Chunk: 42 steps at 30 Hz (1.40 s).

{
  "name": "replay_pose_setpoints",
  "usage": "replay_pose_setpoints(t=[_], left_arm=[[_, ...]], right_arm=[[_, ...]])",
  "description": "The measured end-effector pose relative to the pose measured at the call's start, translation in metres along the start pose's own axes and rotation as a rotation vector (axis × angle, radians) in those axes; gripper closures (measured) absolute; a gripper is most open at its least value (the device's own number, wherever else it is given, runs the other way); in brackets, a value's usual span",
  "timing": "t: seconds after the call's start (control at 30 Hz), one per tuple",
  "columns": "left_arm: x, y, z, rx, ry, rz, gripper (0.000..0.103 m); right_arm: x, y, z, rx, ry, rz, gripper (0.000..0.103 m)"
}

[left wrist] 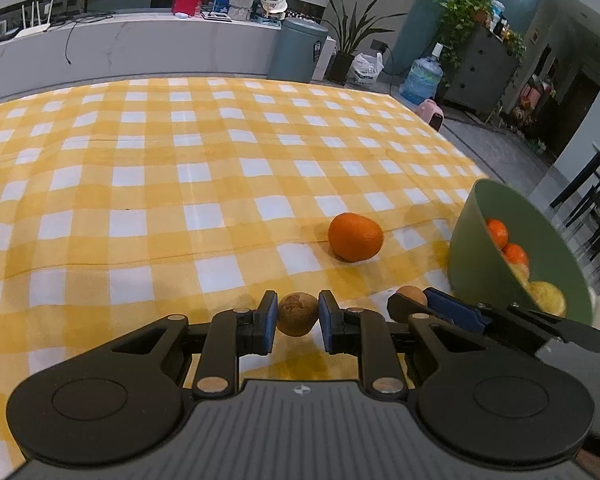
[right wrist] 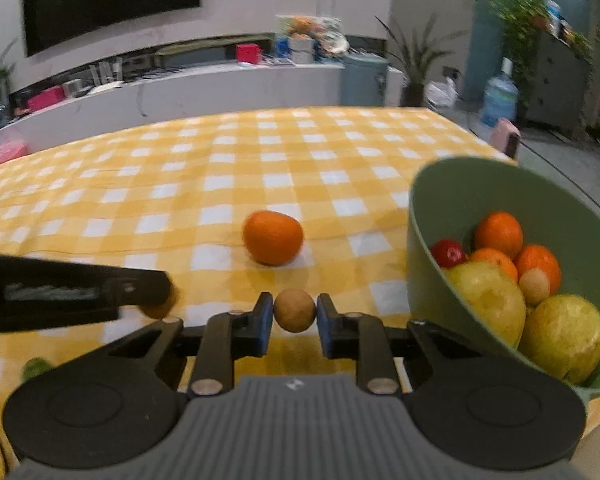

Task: Organize fruits
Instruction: 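Close the right tool on the second brown kiwi, then carry both held kiwis over the green colander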

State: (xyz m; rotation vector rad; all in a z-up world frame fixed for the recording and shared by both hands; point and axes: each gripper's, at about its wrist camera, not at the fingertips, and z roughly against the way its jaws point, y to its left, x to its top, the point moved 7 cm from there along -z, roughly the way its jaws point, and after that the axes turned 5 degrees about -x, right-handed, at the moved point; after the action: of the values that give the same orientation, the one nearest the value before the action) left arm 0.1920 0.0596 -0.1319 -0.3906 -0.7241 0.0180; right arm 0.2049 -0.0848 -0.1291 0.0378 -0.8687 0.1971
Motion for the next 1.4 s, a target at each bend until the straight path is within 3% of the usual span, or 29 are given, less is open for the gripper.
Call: replay_pose_setpoints(t=[0.27, 0.8, 1.17, 1.4], left_arm=[[0.007, -0.025, 0.021, -0.001, -0.036, -0.03, 0.079], [0.024, -0.13, 0.02, -0.067, -0.04, -0.159, 0.079], [0.031, -0.189, -0.009, -0.1, 0.01, -0.254, 0.083], [0.03, -0.202, -0.031, -0.106, 0.051, -0.28, 0.086]], right_arm=[[0.018, -0.011, 0.049, 0.064, -0.11, 0.066, 0.084], [0.029, -0.118, 0.099, 0.02, -0.15, 0.023, 0.084], [0.027, -0.161, 0.104, 0.077, -0.155, 0.091, 0.084], [0.018, -0.179, 0.083, 0.091, -0.099, 0.08, 0.084]])
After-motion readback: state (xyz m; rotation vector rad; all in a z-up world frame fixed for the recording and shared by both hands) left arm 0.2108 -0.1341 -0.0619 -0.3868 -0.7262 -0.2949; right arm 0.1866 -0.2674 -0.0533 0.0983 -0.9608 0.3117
